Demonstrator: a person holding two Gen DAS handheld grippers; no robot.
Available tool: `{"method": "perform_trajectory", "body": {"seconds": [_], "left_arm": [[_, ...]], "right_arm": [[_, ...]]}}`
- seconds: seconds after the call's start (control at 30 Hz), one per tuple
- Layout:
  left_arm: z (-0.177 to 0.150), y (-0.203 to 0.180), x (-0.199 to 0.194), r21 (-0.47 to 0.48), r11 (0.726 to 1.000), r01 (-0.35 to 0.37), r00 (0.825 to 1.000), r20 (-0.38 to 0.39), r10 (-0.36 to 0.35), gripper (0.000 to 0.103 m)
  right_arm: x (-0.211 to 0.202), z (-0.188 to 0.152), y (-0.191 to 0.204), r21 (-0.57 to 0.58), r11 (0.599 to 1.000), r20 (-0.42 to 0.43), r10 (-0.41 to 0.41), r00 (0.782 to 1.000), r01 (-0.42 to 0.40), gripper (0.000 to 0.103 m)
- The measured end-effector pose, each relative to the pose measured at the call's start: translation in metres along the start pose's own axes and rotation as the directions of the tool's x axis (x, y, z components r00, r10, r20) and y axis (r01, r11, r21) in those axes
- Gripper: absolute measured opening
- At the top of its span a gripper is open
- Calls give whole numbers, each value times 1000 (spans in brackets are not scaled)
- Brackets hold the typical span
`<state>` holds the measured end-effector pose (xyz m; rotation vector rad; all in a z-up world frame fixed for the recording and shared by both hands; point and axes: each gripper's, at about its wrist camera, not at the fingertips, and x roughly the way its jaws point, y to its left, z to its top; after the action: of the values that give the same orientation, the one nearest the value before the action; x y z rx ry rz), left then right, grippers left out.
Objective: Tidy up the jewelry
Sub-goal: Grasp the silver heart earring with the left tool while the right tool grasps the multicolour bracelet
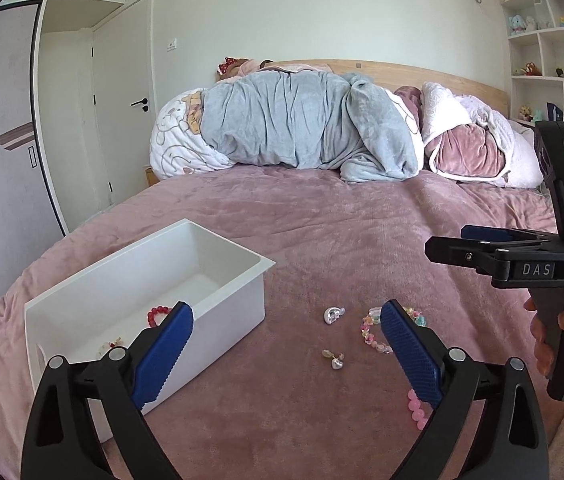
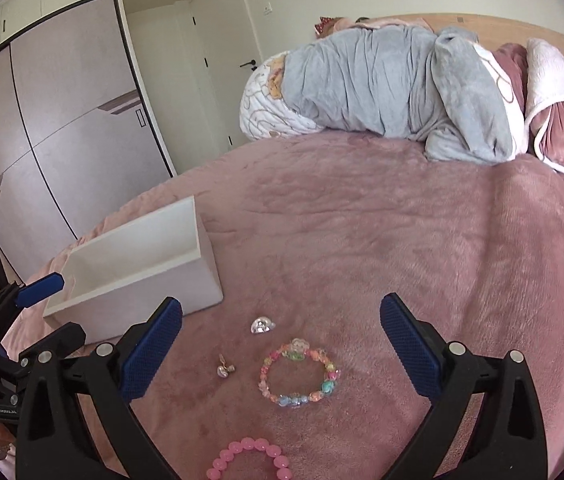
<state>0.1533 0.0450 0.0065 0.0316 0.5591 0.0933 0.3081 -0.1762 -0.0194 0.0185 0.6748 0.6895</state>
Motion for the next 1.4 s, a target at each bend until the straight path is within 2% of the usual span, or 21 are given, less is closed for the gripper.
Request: {"method": "perform_trajectory", "body": {"seconds": [0.13,0.23,0.37,0.5,0.77,0.9,0.93,1.07,1.13,1.3,1.4], "left_arm": [[-12,-6,21,-3,1000,6,1000,-24,-6,98],[-21,-12,38,3,1000,-4,999,-38,4,98],[-32,-23,59,26,1000,6,998,-67,-4,98],[-39,-27,81,10,999,33,994,-102,-32,98],[-53,-33,124,-12,997,72,978,-196,-73,97],[-57,-31,142,-30,994,103,962,-252,-107,74],[-58,-30,146,-33,994,102,959,-264,-107,73],[-62,-33,155,-37,993,110,951,-287,-116,72],[-63,-36,157,-27,993,115,949,-292,-118,70],[-64,-43,160,-5,989,148,943,-301,-143,53],[-65,-45,162,-3,988,154,941,-306,-147,51]], "right_arm": [[8,-2,-2,-29,999,-3,-44,999,43,98],[19,-10,-5,-43,997,-44,-64,997,62,98],[37,-18,-11,-69,992,-101,-111,989,104,90],[49,-21,-23,-18,996,-137,-85,987,83,83],[79,-39,-27,-76,993,-226,-106,968,91,80],[89,-44,-21,-131,988,-245,-118,962,87,67],[91,-46,-19,-136,987,-252,-116,961,83,62],[96,-50,-18,-141,988,-274,-101,956,64,53],[97,-51,-19,-138,989,-282,-99,954,62,52],[102,-53,-21,-119,992,-317,-73,946,36,50],[105,-55,-21,-125,991,-326,-79,942,40,49]]}}
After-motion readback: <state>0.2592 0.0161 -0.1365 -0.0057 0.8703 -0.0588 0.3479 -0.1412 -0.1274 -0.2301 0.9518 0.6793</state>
